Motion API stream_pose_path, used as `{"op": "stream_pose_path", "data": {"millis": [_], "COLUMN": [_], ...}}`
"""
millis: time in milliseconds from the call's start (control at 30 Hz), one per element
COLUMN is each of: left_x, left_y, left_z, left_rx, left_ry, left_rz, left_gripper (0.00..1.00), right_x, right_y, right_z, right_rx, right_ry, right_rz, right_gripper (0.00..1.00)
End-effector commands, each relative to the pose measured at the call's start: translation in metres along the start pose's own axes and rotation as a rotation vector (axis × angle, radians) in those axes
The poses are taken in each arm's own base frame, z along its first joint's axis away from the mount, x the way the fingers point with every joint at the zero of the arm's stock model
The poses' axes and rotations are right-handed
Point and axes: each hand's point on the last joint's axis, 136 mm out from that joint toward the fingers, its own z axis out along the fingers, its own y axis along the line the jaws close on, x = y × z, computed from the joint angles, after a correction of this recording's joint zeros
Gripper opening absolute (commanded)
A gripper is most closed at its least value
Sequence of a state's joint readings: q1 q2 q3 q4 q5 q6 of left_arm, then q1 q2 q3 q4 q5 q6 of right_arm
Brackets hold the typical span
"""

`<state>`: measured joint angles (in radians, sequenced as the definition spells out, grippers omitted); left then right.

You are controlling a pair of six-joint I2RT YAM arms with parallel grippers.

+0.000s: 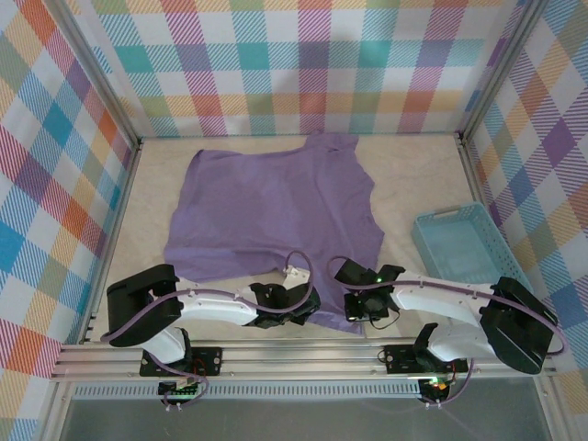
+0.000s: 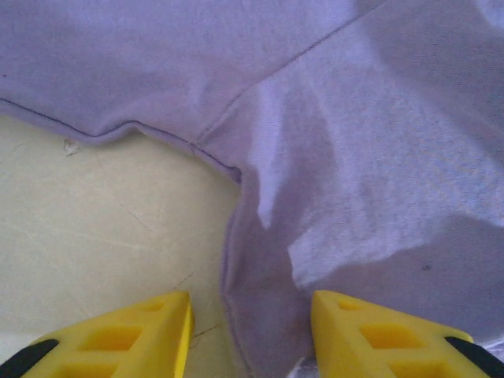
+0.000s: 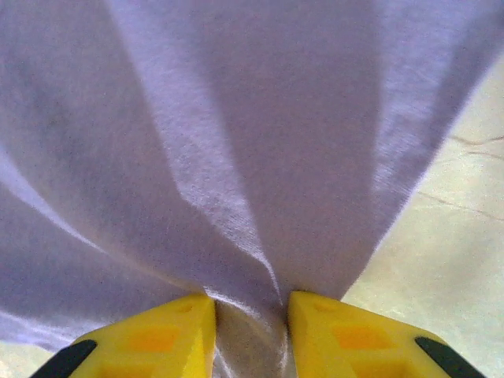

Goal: Fold the inside-out t-shirt

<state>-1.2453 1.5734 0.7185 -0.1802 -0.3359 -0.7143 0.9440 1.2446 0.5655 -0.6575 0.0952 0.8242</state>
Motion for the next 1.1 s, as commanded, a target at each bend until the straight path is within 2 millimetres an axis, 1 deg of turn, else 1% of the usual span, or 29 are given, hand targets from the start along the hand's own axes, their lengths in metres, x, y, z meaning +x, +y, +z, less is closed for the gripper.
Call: {"op": "stream_pose_path", "data": {"millis": [0, 33, 100, 167, 233, 333, 433, 567, 600, 733, 800, 867, 933, 1000, 1067], "left_x": [0.022, 0.023, 0.026, 0.023, 0.018, 0.009, 0.004, 0.001, -0.003, -0.005, -0.005, -0.004, -0.003, 0.0, 0.003], "left_y": [0.025, 0.027, 0.037, 0.039, 0.034, 0.026, 0.019, 0.019, 0.015, 0.013, 0.014, 0.017, 0.022, 0.03, 0.038], "left_z": [0.003, 0.003, 0.001, -0.002, -0.005, -0.008, -0.007, -0.004, -0.002, 0.005, 0.007, 0.009, 0.01, 0.012, 0.015], "left_rx": [-0.076, -0.084, -0.132, -0.14, -0.118, -0.096, -0.086, -0.07, -0.048, -0.031, -0.036, -0.044, -0.054, -0.079, -0.107], "left_ry": [0.078, 0.083, 0.098, 0.087, 0.072, 0.055, 0.048, 0.039, 0.027, 0.038, 0.046, 0.049, 0.054, 0.064, 0.078], "left_rz": [0.014, 0.019, 0.03, 0.029, 0.02, 0.014, 0.011, -0.017, -0.034, -0.056, -0.063, -0.075, -0.088, -0.102, -0.116], "left_gripper": [0.43, 0.43, 0.43, 0.43, 0.43, 0.42, 0.41, 0.41, 0.41, 0.41, 0.41, 0.41, 0.42, 0.42, 0.42], "right_x": [0.006, 0.004, 0.0, -0.002, -0.001, 0.005, 0.015, 0.025, 0.025, 0.028, 0.034, 0.042, 0.049, 0.056, 0.061], "right_y": [-0.024, -0.024, -0.025, -0.025, -0.022, -0.007, 0.011, 0.026, 0.03, 0.048, 0.046, 0.032, 0.018, 0.004, -0.012], "right_z": [0.002, 0.0, -0.007, -0.016, -0.024, -0.035, -0.043, -0.039, -0.037, -0.027, -0.016, -0.003, 0.004, 0.007, 0.005], "right_rx": [0.089, 0.089, 0.103, 0.098, 0.071, 0.001, -0.048, -0.075, -0.087, -0.157, -0.144, -0.087, -0.036, 0.012, 0.075], "right_ry": [0.002, -0.007, -0.023, -0.036, -0.048, -0.054, -0.058, -0.036, -0.035, -0.016, 0.018, 0.055, 0.079, 0.101, 0.109], "right_rz": [0.038, 0.027, 0.0, -0.031, -0.037, -0.055, -0.098, -0.126, -0.127, -0.125, -0.098, -0.041, 0.0, 0.039, 0.066], "right_gripper": [0.34, 0.36, 0.37, 0.37, 0.36, 0.32, 0.31, 0.31, 0.31, 0.31, 0.3, 0.29, 0.28, 0.26, 0.26]}}
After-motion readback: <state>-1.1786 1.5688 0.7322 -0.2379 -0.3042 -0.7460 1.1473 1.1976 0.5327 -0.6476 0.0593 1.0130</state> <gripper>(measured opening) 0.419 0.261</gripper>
